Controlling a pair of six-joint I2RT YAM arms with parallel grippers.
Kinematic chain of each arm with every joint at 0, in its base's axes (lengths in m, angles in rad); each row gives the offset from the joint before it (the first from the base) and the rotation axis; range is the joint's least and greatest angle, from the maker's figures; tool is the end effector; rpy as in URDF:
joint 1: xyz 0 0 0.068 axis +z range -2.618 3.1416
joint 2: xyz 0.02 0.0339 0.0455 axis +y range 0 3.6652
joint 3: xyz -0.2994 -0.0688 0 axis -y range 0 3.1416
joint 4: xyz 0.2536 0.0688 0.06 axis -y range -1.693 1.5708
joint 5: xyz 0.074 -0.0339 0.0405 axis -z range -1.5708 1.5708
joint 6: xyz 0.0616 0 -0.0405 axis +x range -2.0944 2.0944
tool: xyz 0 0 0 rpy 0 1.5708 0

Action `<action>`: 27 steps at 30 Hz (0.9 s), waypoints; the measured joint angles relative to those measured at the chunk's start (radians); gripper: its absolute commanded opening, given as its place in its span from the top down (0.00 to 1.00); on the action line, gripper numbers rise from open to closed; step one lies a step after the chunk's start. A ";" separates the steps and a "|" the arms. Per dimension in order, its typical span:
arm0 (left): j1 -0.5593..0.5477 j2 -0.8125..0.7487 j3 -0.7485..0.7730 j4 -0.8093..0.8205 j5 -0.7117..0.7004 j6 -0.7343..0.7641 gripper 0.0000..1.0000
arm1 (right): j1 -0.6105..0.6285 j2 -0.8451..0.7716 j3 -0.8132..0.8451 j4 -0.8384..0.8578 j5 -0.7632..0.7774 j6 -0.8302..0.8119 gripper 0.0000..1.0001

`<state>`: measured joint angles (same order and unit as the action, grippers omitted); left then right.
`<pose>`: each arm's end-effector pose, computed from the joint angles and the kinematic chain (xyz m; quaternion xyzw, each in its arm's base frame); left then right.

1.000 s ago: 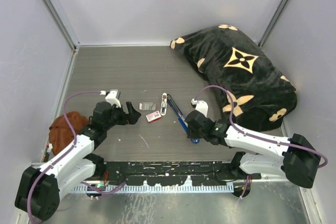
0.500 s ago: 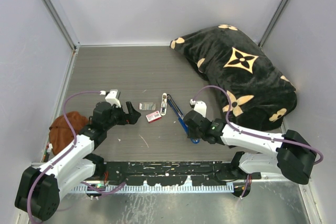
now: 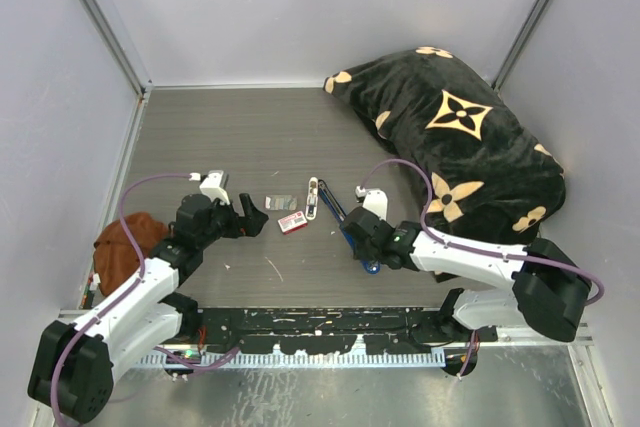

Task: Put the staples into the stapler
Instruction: Install the staple into the stapler.

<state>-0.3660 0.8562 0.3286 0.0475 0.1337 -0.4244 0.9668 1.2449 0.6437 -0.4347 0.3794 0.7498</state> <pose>0.1772 -0.0767 0.2014 0.0097 0.8537 -0.2520 0.4557 0.1517 0.1797 0.1903 -0.0530 0.9470 0.0775 0.3073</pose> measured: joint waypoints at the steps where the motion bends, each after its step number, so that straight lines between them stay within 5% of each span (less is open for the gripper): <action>1: 0.000 -0.002 0.000 0.000 0.000 0.000 0.04 | 0.000 0.007 0.003 0.001 0.002 -0.002 0.69; 9: 0.000 -0.006 0.000 0.000 -0.008 0.000 0.04 | 0.000 0.024 0.024 0.000 0.009 -0.016 0.69; 18: 0.000 -0.026 -0.012 0.002 -0.032 0.004 0.00 | 0.000 -0.056 0.058 -0.017 0.008 -0.108 0.51; 27: 0.000 -0.103 0.047 -0.158 -0.113 -0.015 0.02 | -0.005 0.130 0.177 0.004 0.019 -0.312 0.41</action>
<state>-0.3660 0.7532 0.3752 -0.1104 0.0204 -0.4397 0.9615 1.3750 0.8207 -0.4305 0.3988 0.4377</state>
